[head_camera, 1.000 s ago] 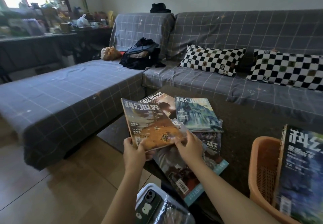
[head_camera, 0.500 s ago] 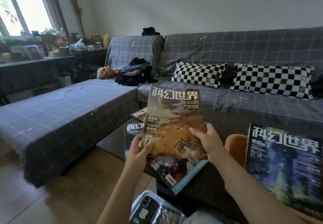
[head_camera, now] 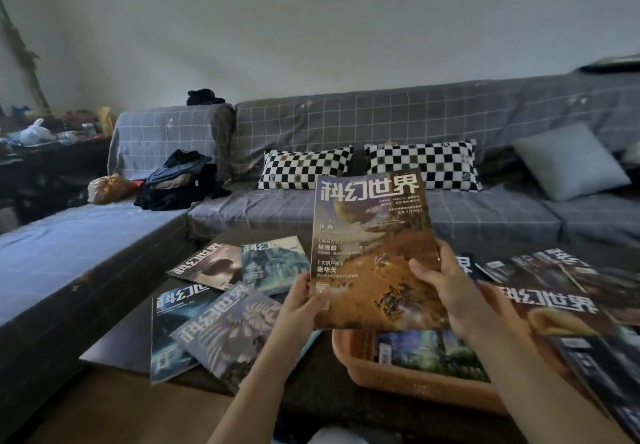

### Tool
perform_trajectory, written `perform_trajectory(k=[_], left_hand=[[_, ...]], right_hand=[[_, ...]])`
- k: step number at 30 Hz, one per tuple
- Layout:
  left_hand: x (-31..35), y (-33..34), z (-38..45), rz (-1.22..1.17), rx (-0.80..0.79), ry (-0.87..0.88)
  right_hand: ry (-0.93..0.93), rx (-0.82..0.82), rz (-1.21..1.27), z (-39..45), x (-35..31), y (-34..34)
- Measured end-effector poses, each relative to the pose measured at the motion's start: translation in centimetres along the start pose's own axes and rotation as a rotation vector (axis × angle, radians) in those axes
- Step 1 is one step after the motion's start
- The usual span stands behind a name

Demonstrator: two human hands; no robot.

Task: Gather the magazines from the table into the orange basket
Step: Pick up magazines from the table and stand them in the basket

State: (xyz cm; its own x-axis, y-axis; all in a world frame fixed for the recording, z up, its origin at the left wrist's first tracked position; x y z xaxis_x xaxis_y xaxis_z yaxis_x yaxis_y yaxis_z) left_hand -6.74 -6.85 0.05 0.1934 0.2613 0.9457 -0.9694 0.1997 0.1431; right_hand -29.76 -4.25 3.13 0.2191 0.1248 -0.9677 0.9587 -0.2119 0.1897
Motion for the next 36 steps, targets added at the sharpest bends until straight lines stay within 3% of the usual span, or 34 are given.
perform_trajectory(k=[7,14,18,22,36], left_hand=[[-3.7,8.0,2.3,0.141,-0.063,-0.012],[-7.8,11.0,3.4,0.407,-0.181,-0.095],[-8.3,10.9,3.3,0.578,-0.182,-0.09],[-8.4,10.6,3.4,0.691,-0.134,-0.036],[-8.4,10.4,3.1,0.824,-0.063,-0.059]], right_hand=[[0.002,0.292,-0.256,-1.1,0.9,-8.7],[0.019,0.465,-0.495,-0.3,3.8,-12.2],[-0.025,0.507,-0.649,0.1,4.7,-12.3],[0.076,0.562,-0.779,-0.2,5.3,-11.9],[0.328,0.5,-0.74,1.1,6.8,-11.9]])
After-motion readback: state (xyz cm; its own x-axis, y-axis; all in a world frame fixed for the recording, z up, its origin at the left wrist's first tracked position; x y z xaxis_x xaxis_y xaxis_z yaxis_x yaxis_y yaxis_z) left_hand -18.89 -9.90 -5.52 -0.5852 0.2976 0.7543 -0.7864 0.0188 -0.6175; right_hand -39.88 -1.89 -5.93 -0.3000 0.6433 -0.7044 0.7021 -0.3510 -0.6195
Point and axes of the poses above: each hand's wrist, its own z-axis towards the middle knuckle, its own y-axis out of the palm, x = y × z, the point moved 4 cm from there along z, towards the middle knuckle, and after that the axes turned 14 degrees about y, right-handed, at the moved point
